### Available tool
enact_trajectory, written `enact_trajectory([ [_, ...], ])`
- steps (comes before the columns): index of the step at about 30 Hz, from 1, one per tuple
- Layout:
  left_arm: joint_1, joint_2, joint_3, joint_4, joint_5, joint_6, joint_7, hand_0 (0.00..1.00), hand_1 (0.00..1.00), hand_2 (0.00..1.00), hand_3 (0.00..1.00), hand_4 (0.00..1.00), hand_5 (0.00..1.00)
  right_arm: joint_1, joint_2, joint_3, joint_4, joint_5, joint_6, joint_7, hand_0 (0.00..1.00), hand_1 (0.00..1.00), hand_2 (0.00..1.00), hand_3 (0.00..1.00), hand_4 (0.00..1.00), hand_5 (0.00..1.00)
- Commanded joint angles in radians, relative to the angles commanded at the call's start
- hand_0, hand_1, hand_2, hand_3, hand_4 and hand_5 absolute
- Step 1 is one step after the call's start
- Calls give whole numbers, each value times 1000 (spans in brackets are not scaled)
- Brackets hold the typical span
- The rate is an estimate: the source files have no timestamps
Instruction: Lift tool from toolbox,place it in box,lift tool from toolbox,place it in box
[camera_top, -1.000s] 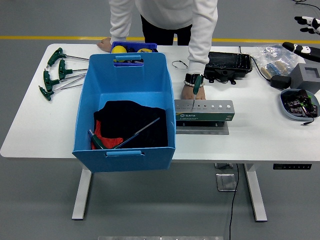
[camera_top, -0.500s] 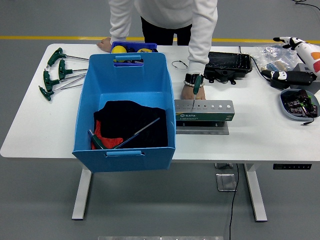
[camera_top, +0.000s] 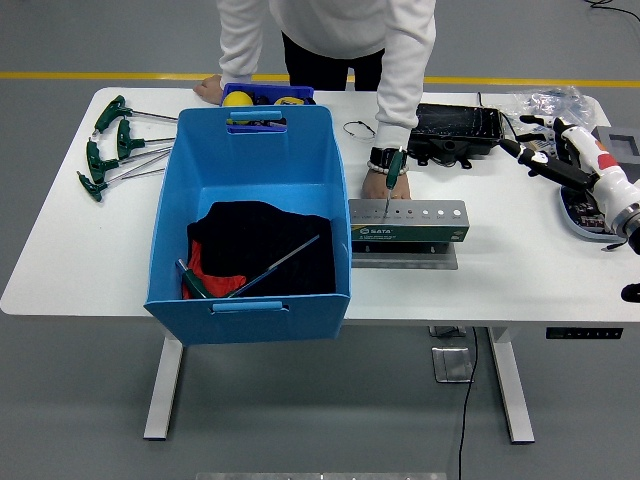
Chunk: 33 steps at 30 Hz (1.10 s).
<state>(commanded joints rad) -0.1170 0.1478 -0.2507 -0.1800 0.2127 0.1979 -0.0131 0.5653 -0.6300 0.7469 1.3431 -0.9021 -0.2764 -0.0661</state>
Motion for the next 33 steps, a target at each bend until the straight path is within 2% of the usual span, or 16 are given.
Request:
enact_trajectory([
  [5,2,0,10,0,-13,2,-5,749,706,767,772,793,758,32,31,-43,-31,212,36,-32,449,544,739,869,998,834],
  [6,2,0,16,0,-20,2,-6,748,703,766,772,792,758,42,44,-51,-45,258,38,-34,363,504,717,869,998,863],
  [9,1,0,29,0,-34,2,-9,748,703,766,772,792,758,65,75,-70,-76,381,36,-39,363,504,717,869,998,863],
  [11,3,-1,68,0,-77,3,-22,748,703,766,772,792,758,86,97,-86,-96,466,34,-44,363,504,717,869,998,863],
  [12,3,-1,66,0,-78,4,-21,748,700,764,771,790,756,92,107,-91,-103,505,34,-45,336,491,709,869,998,883],
  [17,1,-2,24,0,-31,10,-12,748,700,764,771,790,756,115,154,-122,-137,713,31,-48,336,491,709,869,998,883],
  [20,0,0,112,0,-121,11,-35,747,691,762,771,790,754,125,171,-144,-148,837,31,-52,333,487,706,869,998,887],
  [25,-3,1,65,0,-67,13,-23,747,689,758,769,788,752,145,201,-187,-184,874,33,-55,329,487,703,869,998,882],
  [29,-3,2,73,0,-72,13,-23,747,689,758,769,788,752,162,223,-211,-214,881,37,-54,329,487,703,869,998,882],
  [33,-4,3,120,0,-120,12,-34,744,689,759,769,789,751,169,242,-223,-228,886,38,-52,325,485,703,868,998,908],
])
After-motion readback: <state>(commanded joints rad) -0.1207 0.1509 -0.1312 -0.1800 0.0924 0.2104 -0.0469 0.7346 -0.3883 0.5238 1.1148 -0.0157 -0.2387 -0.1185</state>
